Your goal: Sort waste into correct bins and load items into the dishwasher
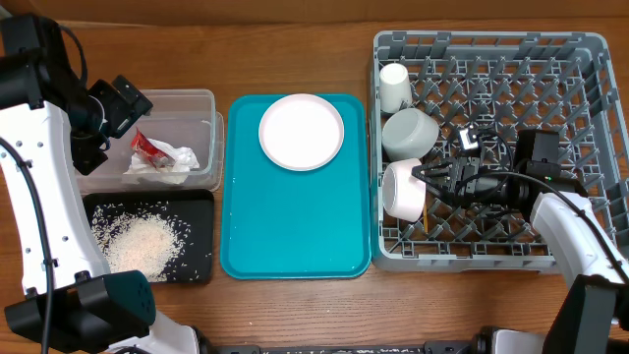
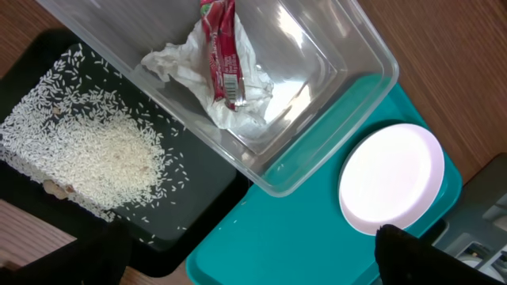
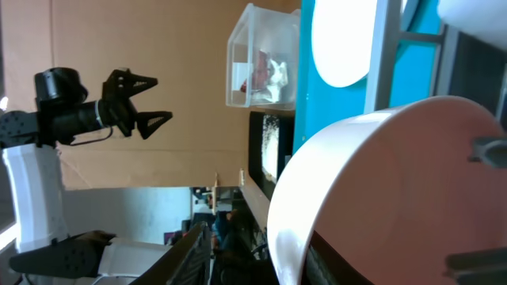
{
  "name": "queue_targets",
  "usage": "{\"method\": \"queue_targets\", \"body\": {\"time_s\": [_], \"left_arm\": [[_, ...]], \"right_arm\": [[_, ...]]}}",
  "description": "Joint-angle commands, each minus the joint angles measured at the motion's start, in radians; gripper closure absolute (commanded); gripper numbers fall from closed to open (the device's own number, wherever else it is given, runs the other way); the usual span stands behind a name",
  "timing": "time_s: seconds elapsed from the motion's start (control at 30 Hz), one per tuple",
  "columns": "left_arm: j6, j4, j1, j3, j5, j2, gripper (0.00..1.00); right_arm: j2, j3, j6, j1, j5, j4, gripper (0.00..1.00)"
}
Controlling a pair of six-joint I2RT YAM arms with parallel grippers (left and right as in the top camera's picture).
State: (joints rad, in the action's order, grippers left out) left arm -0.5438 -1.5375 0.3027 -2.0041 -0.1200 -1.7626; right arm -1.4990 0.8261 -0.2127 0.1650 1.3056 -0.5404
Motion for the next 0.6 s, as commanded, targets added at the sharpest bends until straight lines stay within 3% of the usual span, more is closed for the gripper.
{"method": "queue_targets", "body": {"time_s": [0.0,0.57], "left_arm": [[0.013,0.001,-0.002,-0.018,-0.001,0.024,0.0],[0.013,0.001,-0.002,-0.018,-0.001,0.024,0.0]], "right_arm": [[0.0,-0.002,0.002,0.008,-0.072,0.007,0.64],[0.0,0.002,0.002,0.066,-0.285,0.012,0.64]]}}
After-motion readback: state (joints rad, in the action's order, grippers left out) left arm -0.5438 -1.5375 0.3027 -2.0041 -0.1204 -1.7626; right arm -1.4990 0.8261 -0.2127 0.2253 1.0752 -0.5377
